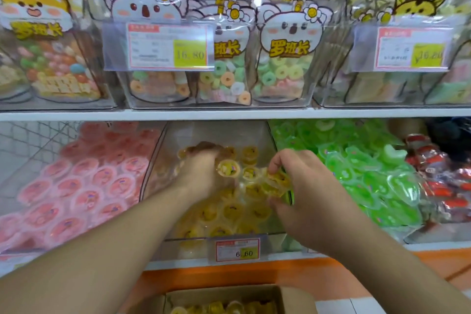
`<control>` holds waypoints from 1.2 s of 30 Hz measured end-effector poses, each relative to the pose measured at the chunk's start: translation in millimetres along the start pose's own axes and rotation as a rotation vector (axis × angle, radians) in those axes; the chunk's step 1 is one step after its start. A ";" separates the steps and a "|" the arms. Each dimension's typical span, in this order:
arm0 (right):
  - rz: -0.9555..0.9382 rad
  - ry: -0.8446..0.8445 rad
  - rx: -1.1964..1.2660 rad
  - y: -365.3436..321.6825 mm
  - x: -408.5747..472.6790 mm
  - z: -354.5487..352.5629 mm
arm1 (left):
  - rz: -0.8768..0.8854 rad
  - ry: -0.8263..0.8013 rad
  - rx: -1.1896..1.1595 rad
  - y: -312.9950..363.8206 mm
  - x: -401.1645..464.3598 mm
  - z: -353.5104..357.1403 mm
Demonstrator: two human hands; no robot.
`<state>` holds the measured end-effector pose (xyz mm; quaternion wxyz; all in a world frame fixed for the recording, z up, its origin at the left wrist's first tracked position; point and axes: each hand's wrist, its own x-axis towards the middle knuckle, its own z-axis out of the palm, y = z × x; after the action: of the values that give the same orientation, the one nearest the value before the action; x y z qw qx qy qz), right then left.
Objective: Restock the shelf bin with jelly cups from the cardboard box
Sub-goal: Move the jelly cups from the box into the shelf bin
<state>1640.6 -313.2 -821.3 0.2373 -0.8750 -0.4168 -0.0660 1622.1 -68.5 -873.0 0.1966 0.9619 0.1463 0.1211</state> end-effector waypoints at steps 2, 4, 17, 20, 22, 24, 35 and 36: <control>-0.007 0.000 -0.010 5.7 -1.3 2.5 | 0.002 -0.035 0.055 0.8 10.1 5.9; -0.016 -0.001 -0.009 10.6 -2.6 5.1 | -0.028 -0.068 0.093 2.6 14.6 13.2; -0.066 0.064 -0.012 13.7 -2.4 14.1 | 0.104 0.099 0.158 -9.7 -4.4 25.9; -0.065 0.063 -0.015 13.1 -2.9 14.4 | 0.117 0.066 0.217 -9.4 -13.4 23.5; -0.072 0.068 -0.022 13.2 -2.6 14.9 | 0.115 0.047 0.250 -9.3 -16.8 22.8; -0.073 0.072 -0.024 12.9 -2.2 15.5 | 0.114 0.038 0.257 -7.9 -19.5 23.0; -0.092 0.069 -0.024 7.4 -0.3 13.8 | -0.141 0.059 -0.574 27.1 -29.1 -3.6; -0.096 0.075 -0.017 6.7 -0.3 13.9 | -0.180 0.014 -0.738 34.1 -32.8 -12.0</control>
<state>1644.4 -310.4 -836.0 0.2420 -0.8529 -0.4485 -0.1134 1596.2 -105.2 -854.0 0.5388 0.8088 0.1782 0.1543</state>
